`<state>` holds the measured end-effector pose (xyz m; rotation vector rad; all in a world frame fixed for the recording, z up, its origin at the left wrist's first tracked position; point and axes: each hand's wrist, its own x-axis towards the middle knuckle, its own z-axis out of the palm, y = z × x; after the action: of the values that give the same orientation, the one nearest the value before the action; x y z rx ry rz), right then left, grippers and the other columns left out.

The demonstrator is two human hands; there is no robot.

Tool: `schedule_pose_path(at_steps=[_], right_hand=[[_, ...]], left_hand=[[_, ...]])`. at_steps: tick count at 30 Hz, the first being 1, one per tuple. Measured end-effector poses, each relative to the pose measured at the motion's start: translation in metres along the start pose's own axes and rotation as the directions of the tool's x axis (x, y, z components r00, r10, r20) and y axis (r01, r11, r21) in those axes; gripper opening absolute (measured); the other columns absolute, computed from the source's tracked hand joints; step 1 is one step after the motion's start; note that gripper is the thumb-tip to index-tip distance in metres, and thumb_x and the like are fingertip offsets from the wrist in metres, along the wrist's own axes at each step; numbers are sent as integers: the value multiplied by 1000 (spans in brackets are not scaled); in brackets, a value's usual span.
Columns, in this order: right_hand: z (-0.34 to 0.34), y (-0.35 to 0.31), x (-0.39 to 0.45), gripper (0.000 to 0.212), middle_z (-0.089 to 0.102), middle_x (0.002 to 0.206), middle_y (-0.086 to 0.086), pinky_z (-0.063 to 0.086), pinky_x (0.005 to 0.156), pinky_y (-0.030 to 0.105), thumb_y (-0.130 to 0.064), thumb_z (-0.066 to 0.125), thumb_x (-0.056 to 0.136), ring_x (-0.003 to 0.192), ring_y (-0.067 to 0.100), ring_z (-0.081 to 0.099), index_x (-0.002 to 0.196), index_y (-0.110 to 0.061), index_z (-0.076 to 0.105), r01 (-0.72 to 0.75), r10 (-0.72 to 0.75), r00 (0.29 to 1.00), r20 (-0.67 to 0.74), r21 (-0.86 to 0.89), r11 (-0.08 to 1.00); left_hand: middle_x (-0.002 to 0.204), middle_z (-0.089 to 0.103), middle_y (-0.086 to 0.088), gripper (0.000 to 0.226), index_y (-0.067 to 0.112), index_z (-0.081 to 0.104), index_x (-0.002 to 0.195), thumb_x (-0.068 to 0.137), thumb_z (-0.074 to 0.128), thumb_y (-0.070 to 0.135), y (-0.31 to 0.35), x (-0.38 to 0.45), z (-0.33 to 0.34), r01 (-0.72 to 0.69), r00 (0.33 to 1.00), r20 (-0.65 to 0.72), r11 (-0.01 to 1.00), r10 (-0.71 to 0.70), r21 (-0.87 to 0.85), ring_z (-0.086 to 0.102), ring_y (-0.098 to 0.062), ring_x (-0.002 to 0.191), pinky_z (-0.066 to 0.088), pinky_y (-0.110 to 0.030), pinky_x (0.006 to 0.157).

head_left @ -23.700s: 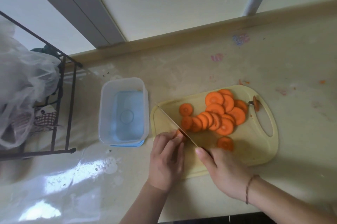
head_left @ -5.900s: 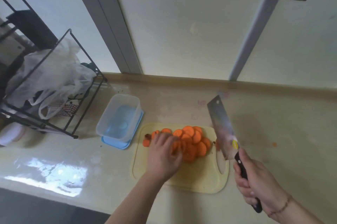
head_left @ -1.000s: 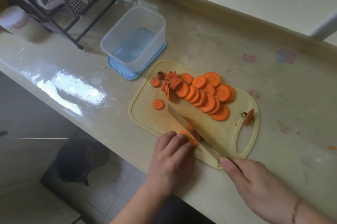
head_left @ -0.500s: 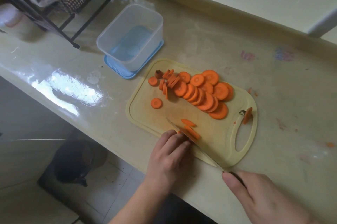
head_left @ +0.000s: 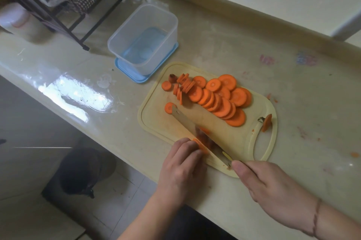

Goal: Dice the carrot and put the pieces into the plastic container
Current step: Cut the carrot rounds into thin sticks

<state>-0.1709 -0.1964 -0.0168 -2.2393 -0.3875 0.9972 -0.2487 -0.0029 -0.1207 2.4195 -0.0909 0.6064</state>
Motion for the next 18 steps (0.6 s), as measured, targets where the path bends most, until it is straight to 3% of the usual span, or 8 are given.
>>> schedule_pose_path(at_steps=[7, 11, 15, 18], right_hand=[[4, 14, -17, 81, 47, 56, 3, 39, 56, 30, -86, 15, 73, 53, 8, 42, 67, -11, 43, 14, -17, 1000, -23, -119, 993], [7, 19, -24, 76, 48, 56, -3, 36, 54, 23, -91, 9, 69, 53, 8, 42, 70, -23, 43, -1, -2, 999, -36, -110, 994], [12, 13, -9, 77, 45, 57, 7, 39, 58, 34, -82, 16, 75, 53, 14, 43, 63, -10, 41, -17, 17, 1000, 0, -64, 998], [19, -2, 15, 69, 49, 53, 2, 39, 56, 36, -74, 14, 84, 54, 15, 48, 59, -18, 45, 50, -52, 998, -25, -77, 996]], left_hand=[[104, 71, -13, 15, -1, 77, 96, 94, 69, 12, -3, -3, 2, -2, 1000, 0, 1000, 2, -15, 63, -31, 100, 54, -40, 86], [103, 72, -13, 13, 0, 77, 94, 93, 71, 11, -2, -3, 4, 0, 1000, -13, 1000, -1, -5, 64, -30, 102, 55, -38, 87], [101, 72, -14, 23, 0, 77, 92, 100, 63, 17, -2, -2, 4, -9, 1000, -27, 1000, 9, -17, 62, -28, 102, 54, -34, 91], [101, 72, -14, 19, 0, 77, 92, 97, 67, 15, -3, -2, 5, -15, 1000, -25, 1000, 14, -16, 62, -27, 102, 54, -33, 90]])
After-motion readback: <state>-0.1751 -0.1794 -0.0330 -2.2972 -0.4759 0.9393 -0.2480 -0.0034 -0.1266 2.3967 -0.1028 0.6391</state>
